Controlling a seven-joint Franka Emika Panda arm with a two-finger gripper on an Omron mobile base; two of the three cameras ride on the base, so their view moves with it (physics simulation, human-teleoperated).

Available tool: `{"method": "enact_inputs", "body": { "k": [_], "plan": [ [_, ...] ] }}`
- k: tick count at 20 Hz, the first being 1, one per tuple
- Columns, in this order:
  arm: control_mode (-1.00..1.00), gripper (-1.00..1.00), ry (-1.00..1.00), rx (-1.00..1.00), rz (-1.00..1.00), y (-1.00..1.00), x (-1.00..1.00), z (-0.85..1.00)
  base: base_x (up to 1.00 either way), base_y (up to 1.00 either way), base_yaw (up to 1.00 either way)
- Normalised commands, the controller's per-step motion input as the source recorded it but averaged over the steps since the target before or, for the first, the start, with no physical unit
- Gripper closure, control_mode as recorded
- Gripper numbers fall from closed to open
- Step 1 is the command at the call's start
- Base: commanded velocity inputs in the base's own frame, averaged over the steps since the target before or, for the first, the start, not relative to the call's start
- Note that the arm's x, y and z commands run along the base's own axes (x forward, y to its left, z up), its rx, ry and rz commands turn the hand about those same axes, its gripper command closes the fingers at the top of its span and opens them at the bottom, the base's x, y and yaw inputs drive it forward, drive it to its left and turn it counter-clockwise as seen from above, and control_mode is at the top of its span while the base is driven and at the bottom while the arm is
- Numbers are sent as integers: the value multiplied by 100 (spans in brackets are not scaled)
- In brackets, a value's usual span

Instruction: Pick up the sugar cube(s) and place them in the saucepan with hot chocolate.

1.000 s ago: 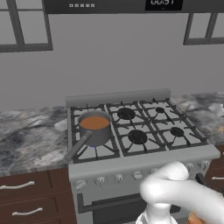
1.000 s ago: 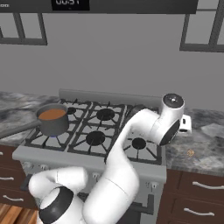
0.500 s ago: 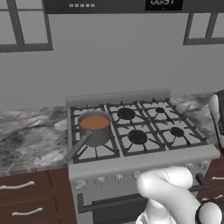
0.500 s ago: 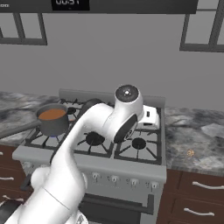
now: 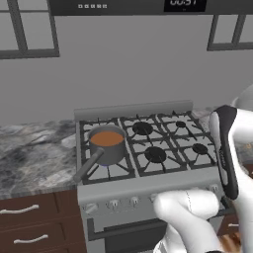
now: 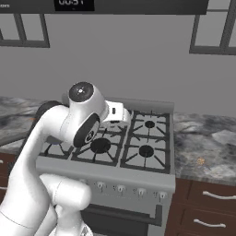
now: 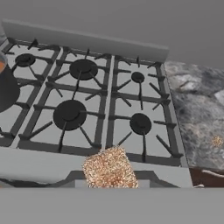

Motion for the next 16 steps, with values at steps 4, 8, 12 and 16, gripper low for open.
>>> {"method": "enact_inputs", "body": {
  "k": [4,8,12,16],
  "plan": [
    [-100,100,0,-3,15,100,0,30,0,0,0],
    [-100,100,1,-4,22,100,0,11,0,0,0],
    [-100,100,12,-6,26,100,0,0,0,0,0],
    [-100,100,17,-6,24,100,18,0,0,0,0]
  ]
}}
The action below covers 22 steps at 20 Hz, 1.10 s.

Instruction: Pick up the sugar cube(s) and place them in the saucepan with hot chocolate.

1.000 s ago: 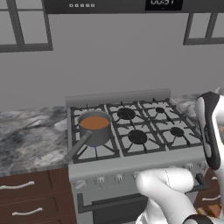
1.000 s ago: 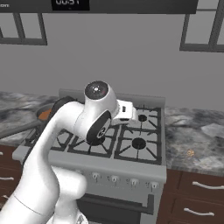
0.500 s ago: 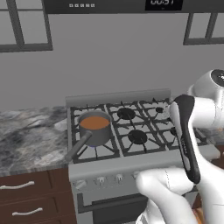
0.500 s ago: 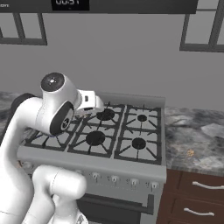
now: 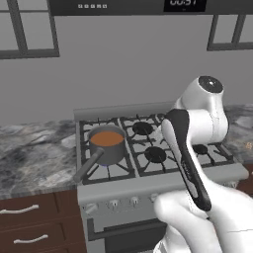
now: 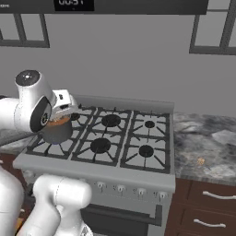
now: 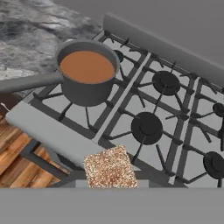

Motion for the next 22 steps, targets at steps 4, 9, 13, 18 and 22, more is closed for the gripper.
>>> {"method": "enact_inputs", "body": {
  "k": [4,9,13,18,22],
  "plan": [
    [-100,100,20,-4,19,100,65,-5,0,0,0],
    [-100,100,11,0,7,70,99,-35,0,0,0],
    [-100,100,15,0,2,64,99,-53,0,0,0],
    [-100,100,15,0,2,63,95,-57,0,0,0],
    [-100,100,15,0,2,53,93,-46,0,0,0]
  ]
}}
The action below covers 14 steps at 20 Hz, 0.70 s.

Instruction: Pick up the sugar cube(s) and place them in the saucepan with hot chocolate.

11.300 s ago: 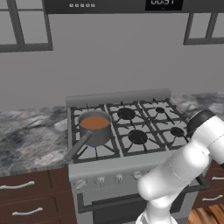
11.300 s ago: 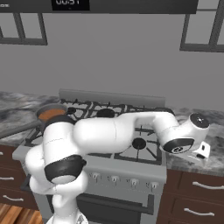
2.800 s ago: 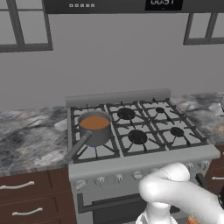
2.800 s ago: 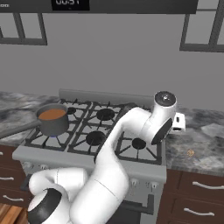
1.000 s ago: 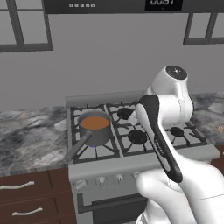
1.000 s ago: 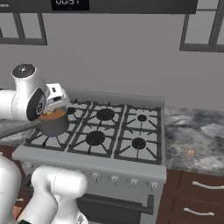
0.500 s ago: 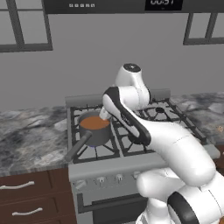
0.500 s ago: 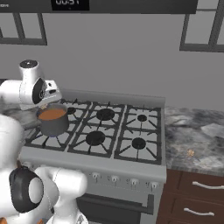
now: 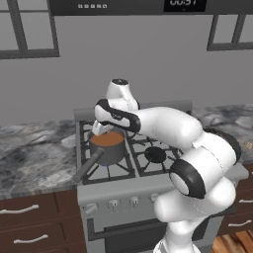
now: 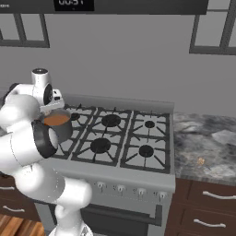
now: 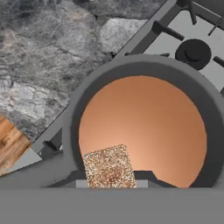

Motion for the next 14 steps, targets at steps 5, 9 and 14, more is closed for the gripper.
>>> {"method": "enact_inputs", "body": {
  "k": [5,9,14],
  "plan": [
    [-100,100,4,0,2,6,22,-28,0,0,0],
    [-100,100,-1,0,-5,0,0,-17,0,0,0],
    [-100,100,0,-1,-7,0,5,-28,0,0,0]
  ]
}}
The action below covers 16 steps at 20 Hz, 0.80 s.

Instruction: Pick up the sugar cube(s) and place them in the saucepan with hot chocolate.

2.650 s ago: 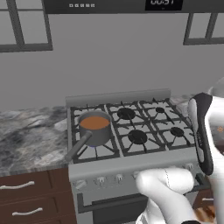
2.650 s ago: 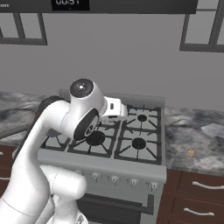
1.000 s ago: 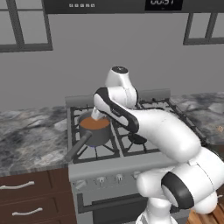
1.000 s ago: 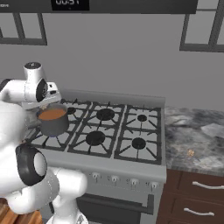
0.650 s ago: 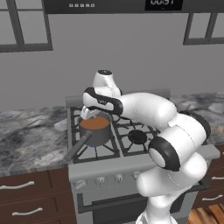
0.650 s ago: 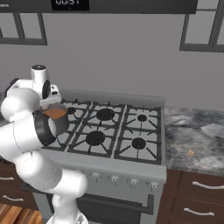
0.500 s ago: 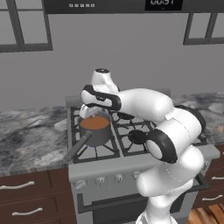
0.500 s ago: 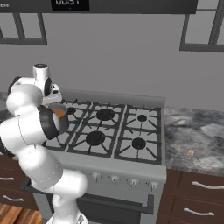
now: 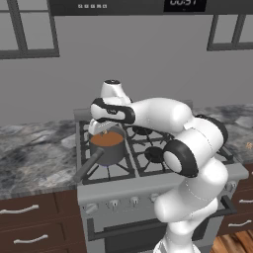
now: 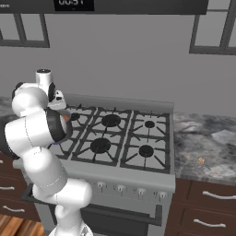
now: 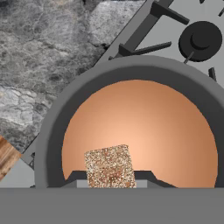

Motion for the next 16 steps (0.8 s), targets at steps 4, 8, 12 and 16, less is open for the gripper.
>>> {"method": "enact_inputs", "body": {
  "k": [4,8,12,16],
  "plan": [
    [-100,100,0,0,-2,0,11,-23,0,0,0],
    [-100,100,0,0,0,0,3,-9,0,0,0],
    [-100,100,0,0,0,0,8,-11,0,0,0],
    [-100,100,0,0,0,0,15,-13,0,0,0]
  ]
}}
